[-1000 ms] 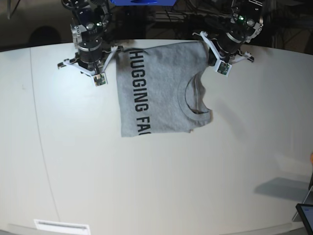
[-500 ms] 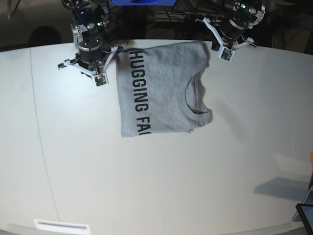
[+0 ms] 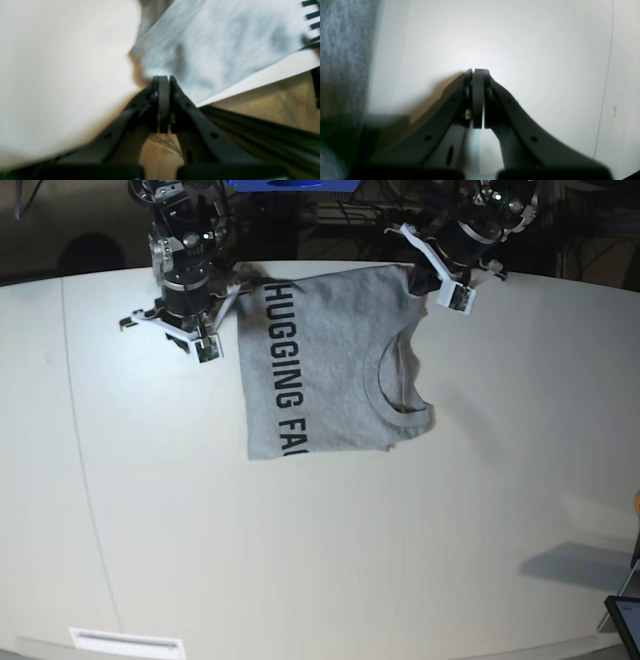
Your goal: Fold the T-shirt properly
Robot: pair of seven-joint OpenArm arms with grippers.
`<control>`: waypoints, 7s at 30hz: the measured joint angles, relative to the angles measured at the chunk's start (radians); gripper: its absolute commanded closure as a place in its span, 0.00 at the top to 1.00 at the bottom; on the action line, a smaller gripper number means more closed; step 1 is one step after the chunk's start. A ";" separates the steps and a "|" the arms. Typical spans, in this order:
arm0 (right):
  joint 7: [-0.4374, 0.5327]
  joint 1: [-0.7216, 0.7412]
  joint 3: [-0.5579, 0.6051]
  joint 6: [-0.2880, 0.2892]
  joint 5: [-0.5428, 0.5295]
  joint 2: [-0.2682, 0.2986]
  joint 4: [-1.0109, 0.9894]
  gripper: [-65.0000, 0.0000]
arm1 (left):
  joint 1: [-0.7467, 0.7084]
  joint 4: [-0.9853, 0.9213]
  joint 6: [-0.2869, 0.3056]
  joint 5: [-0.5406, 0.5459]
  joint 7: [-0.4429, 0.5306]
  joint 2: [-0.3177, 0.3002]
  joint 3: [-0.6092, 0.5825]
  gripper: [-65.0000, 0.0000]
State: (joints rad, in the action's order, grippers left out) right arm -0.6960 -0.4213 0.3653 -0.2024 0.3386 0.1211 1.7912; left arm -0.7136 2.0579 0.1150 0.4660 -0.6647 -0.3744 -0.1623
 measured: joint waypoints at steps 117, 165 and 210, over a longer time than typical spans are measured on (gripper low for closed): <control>-0.055 -0.007 0.373 0.007 -0.076 0.074 0.072 0.00 | 0.704 -0.383 0.126 -0.012 -0.360 0.082 0.018 0.00; -0.105 0.064 0.506 -0.145 -0.095 0.149 0.122 0.00 | 1.103 -0.433 0.151 -0.331 -0.516 0.310 0.016 0.00; -0.116 0.177 -0.043 0.056 -0.074 -0.009 0.034 0.00 | 0.758 -0.457 0.200 -0.317 -0.399 0.253 0.023 0.00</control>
State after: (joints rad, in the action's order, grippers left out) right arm -0.8124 -0.2443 0.3218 -0.1459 0.2642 0.1123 1.8248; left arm 0.0441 1.6009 0.3153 0.1493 -1.0641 -0.1215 -0.1394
